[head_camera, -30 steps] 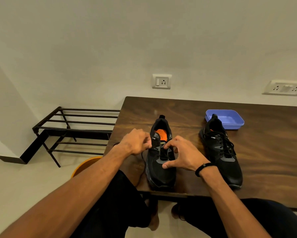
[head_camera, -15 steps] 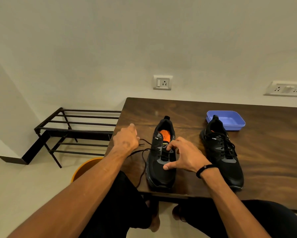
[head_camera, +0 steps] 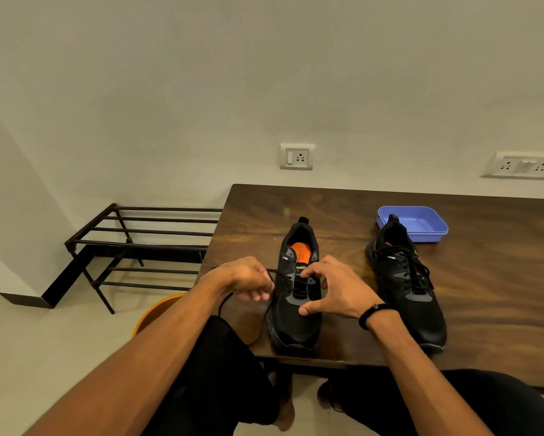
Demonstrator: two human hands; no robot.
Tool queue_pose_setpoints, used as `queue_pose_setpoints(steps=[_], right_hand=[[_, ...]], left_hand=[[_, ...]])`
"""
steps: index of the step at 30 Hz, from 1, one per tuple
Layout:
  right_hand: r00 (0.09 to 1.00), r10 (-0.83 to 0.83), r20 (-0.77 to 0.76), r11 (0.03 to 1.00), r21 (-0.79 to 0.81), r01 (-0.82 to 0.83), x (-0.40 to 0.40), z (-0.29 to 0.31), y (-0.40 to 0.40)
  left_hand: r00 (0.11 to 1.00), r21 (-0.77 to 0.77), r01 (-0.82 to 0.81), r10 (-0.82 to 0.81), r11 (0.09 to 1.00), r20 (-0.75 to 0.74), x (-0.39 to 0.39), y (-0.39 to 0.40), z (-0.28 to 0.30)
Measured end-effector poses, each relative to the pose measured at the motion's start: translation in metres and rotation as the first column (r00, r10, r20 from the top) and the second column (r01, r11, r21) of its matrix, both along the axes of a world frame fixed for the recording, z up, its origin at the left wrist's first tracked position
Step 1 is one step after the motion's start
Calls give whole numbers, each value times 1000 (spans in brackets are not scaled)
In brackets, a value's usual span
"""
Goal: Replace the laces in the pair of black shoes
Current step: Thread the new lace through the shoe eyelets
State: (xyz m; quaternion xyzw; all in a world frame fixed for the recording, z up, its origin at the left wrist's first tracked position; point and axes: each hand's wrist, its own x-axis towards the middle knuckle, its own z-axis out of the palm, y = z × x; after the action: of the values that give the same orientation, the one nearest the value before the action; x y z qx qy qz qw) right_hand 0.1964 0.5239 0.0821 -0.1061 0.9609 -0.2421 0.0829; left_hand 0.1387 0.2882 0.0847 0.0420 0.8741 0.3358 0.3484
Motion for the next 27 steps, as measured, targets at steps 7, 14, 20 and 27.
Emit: queue_pose_setpoints(steps=[7,14,20,27], right_hand=[[1000,-2,-8,1000,1,2,2,4,-3],[1000,-9,21,1000,-29,9,4,5,-3],[997,22,79,971,-237,-2,9,16,-7],[905,63,420,666,-693,276,16,30,-7]], left_hand=[[999,44,31,-31,999,7,7,-8,4],[994,127,-79,68,989,88,8,-5,6],[962,558,-155,-5,815,274,17,-1,26],[982,712,-175,73,680,172,22,9,40]])
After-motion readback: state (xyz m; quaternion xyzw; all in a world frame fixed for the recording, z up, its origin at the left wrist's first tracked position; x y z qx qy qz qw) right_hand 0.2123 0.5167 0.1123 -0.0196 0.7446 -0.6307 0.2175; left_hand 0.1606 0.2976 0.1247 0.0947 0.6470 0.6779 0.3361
